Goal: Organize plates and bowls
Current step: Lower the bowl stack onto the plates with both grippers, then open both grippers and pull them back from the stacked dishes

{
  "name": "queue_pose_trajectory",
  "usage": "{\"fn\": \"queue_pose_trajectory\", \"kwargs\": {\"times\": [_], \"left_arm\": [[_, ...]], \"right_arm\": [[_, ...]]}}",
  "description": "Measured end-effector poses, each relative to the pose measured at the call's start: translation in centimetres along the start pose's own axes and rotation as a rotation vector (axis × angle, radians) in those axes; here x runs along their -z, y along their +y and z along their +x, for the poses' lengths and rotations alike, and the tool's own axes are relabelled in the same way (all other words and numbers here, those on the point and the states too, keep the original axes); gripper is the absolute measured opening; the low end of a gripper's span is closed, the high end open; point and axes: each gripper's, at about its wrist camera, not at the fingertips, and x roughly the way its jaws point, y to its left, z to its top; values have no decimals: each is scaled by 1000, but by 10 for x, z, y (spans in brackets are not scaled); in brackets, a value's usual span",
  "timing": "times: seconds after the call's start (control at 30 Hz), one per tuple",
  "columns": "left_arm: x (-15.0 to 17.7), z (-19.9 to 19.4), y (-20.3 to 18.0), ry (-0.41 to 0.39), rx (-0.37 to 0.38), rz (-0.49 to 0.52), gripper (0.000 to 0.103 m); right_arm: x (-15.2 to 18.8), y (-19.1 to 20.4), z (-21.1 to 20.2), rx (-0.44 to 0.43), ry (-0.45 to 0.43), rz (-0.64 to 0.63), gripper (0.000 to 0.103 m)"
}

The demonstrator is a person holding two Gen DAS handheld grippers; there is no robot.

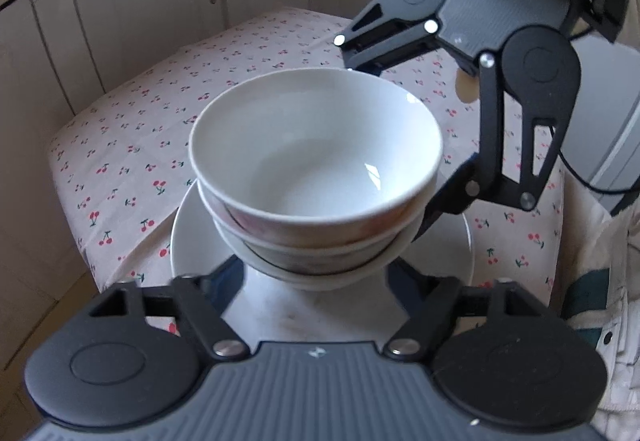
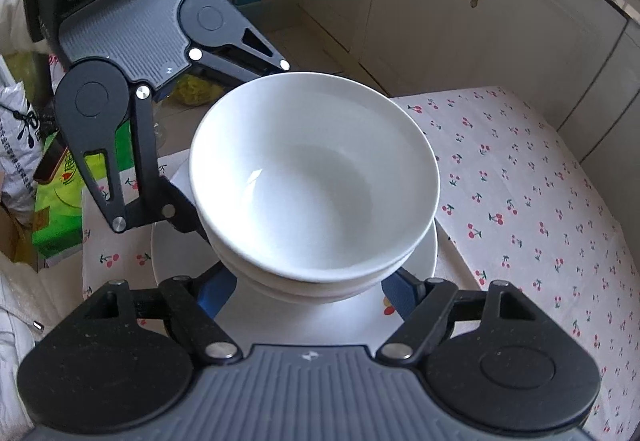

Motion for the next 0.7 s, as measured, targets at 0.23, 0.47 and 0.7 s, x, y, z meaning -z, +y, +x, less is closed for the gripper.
{"fn": "queue_pose_trajectory", "kwargs": {"times": [0.23, 0.47, 0.7], "left_arm": [[10, -25, -26, -51, -128, -7, 99], [23, -59, -70, -174, -296, -113, 102], [13, -73, -117, -251, -548, -298, 102]], "right_arm": [[12, 4, -21, 69, -29, 100, 103], [37, 20, -48, 246, -16, 342, 103], [68, 38, -70, 426, -56, 687, 103]]}}
